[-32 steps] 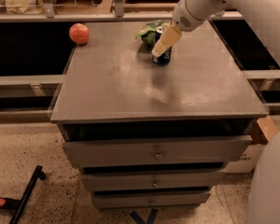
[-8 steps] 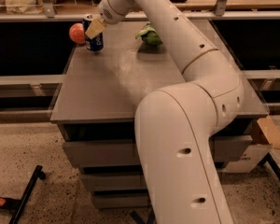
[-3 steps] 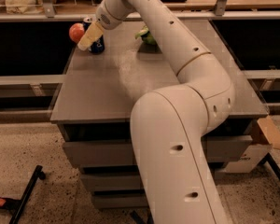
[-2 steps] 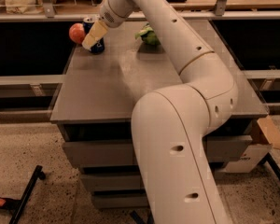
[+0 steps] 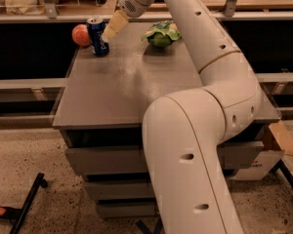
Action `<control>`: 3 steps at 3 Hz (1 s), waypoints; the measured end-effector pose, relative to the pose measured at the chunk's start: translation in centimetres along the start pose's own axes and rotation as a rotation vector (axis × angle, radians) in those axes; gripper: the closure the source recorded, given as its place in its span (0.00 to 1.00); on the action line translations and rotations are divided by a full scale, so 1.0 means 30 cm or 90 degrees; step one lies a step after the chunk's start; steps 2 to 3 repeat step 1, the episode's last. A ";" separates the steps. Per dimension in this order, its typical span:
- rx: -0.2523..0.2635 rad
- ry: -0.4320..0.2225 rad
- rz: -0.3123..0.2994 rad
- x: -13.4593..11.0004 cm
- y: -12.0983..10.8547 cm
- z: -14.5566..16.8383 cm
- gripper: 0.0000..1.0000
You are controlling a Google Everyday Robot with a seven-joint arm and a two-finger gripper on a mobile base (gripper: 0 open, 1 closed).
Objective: Move pepsi can near apple
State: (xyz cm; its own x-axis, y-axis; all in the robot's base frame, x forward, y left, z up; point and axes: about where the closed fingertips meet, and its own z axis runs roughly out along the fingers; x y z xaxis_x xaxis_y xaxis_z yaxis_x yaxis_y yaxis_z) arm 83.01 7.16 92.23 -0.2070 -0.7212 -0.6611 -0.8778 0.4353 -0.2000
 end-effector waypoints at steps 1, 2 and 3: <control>0.000 0.000 0.000 0.000 0.000 0.001 0.00; 0.000 0.000 0.000 0.000 0.000 0.001 0.00; 0.000 0.000 0.000 0.000 0.000 0.001 0.00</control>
Offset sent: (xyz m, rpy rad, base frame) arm 0.0000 0.0000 0.0000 0.0000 0.0000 0.0000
